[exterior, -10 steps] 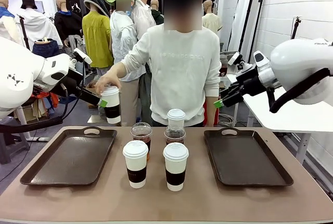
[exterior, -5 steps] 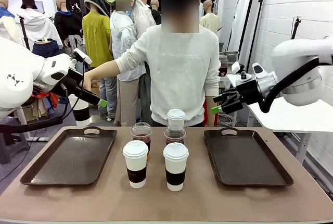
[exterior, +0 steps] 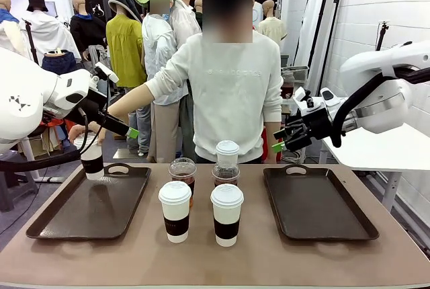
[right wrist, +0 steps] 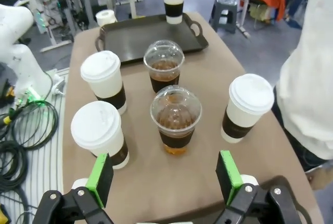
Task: Distribute the coffee onto the tray.
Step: Pick up one iced Americano and place it on the right Handle tray.
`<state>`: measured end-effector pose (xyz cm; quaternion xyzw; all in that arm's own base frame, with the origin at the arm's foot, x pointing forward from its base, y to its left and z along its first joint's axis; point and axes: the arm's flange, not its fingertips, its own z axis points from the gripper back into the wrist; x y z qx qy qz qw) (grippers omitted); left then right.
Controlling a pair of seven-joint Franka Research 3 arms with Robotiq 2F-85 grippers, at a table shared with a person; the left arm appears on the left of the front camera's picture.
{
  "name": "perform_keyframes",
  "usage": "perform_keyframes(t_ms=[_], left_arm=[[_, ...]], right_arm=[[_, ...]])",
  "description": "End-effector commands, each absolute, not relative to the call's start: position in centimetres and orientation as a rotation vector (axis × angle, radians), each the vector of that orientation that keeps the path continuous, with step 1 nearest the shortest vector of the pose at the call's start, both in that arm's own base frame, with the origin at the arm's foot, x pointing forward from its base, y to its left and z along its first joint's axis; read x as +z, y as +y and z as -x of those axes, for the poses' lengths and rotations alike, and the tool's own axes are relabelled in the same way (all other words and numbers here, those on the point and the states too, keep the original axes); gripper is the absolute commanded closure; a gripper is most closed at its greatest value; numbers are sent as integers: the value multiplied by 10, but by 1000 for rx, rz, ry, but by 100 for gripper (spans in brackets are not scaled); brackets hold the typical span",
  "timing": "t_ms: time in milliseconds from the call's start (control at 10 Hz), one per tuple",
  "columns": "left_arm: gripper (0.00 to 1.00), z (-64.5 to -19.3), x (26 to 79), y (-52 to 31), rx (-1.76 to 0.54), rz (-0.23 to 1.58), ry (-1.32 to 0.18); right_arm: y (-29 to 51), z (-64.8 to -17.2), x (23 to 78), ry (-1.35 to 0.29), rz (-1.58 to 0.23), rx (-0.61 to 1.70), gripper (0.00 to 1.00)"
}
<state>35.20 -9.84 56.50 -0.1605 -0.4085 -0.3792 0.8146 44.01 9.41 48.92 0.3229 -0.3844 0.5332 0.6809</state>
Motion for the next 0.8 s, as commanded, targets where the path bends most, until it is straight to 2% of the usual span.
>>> perform_keyframes(t_ms=[0,200,400,700], left_arm=[[0,-353,564,-97,-821,346,-874],[0,-353,564,-97,-821,346,-874],[0,-353,564,-97,-821,346,-874],[0,-353,564,-97,-821,346,-874]], right_arm=[[92,-437,490,-903,-741,1210,0],[93,-438,492,-866,-726,1198,0],[85,-467,463,-907,-808,1224,0],[77,-482,418,-957,-831,1304,0]])
